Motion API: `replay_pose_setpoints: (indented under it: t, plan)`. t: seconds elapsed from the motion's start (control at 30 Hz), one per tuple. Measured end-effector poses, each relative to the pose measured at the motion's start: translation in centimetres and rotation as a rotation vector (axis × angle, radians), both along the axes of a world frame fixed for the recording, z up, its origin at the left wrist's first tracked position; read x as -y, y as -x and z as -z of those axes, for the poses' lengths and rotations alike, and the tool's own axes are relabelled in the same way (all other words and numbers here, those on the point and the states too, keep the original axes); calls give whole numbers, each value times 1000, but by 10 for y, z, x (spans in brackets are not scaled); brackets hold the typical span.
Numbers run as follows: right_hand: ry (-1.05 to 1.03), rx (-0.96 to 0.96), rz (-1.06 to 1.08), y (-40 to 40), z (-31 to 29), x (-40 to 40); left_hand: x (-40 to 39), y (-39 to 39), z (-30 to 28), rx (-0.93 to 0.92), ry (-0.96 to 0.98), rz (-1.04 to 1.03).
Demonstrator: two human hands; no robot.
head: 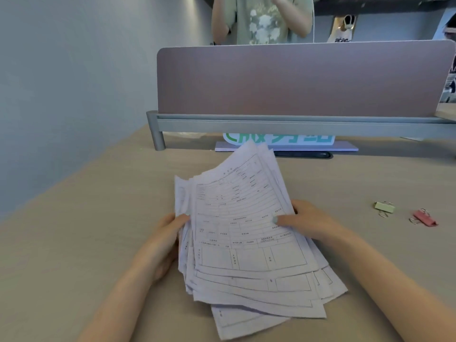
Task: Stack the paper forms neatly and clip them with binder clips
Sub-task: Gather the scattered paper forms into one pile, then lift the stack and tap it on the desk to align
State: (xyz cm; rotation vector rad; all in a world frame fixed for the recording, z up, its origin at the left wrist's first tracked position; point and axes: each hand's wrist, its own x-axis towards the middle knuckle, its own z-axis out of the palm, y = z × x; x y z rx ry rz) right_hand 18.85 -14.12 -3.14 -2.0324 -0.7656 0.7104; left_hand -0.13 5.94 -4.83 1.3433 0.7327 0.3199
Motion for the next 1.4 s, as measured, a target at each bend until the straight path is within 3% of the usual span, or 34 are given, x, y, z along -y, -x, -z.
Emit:
replay_pose_setpoints:
  t: [0.37,0.57,0.7,0.8,1.07,1.27,1.4]
  plan:
    - [-276,-338,78,8,-2,3,-1,2,-10,126,79,125]
    - [-638,-178,254,9,-80,-5,-8,-24,-99,398,-184,12]
    - [-853,-20,151,13,-143,1,2,-32,-165,584,-399,100]
    - [-879,31,87,16,-157,7,4,-33,-179,604,-464,148]
    - [-788,33,66,10,-133,-1,0,-40,-161,556,-380,162]
    - [-874,45,124,10,-138,-6,2,-48,-161,577,-453,93]
    - [-928,29,24,7,-155,5,-1,-41,-171,580,-430,367]
